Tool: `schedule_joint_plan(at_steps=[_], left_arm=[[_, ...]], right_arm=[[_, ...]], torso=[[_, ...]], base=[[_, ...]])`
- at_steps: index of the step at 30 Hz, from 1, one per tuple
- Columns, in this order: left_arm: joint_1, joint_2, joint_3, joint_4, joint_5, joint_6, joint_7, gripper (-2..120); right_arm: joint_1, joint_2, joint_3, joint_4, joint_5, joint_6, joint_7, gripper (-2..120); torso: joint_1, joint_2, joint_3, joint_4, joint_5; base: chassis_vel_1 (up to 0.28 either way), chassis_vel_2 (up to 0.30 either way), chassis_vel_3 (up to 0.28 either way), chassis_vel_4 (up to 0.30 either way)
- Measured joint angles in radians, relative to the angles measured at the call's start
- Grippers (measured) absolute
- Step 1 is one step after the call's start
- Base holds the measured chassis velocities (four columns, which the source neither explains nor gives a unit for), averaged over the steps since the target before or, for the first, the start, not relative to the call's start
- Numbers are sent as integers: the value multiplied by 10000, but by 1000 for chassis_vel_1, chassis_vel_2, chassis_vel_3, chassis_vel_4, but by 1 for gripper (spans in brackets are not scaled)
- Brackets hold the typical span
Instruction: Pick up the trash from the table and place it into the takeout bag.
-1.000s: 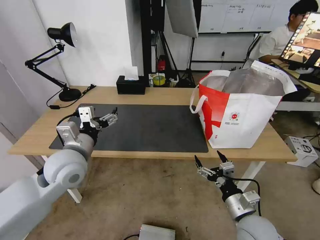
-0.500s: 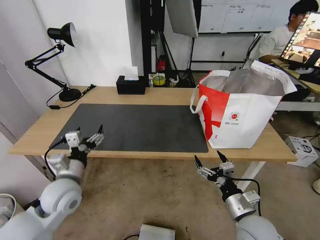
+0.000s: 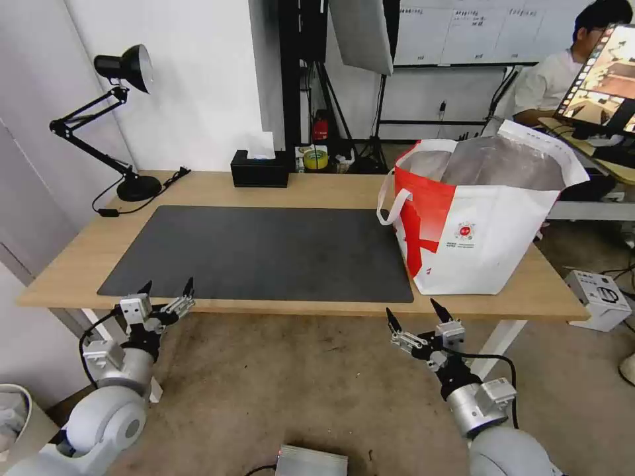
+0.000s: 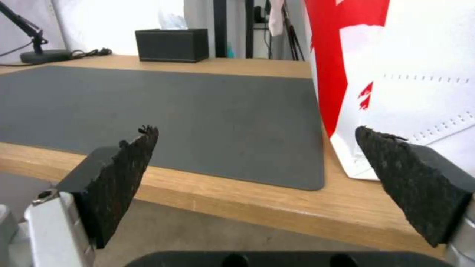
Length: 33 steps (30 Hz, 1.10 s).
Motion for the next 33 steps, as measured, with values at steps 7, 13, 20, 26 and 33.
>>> schedule_joint_plan(at_steps=[7,13,20,26,33], left_arm=[[474,-139,-335,11,222,-240,0,100],[598,-126,-465,100,599,-433,130,100],[660,-46,-552,170,837,-516,199,100],[801,38,-717,168,1044,-536,237,100],[817,37,-729,159,1083,-536,245,100]], right_arm=[[0,0,0,0,0,0,0,100],[0,0,0,0,0,0,0,100],[0,0,0,0,0,0,0,100],[0,0,-1,0,0,0,0,100],[0,0,0,0,0,0,0,100]], torso=[[-1,0,0,1,0],[-1,0,0,0,0],[0,0,0,0,0],[0,0,0,1,0],[0,0,0,0,0]], base=[[0,0,0,0],[0,0,0,0],[0,0,0,0],[0,0,0,0],[0,0,0,0]])
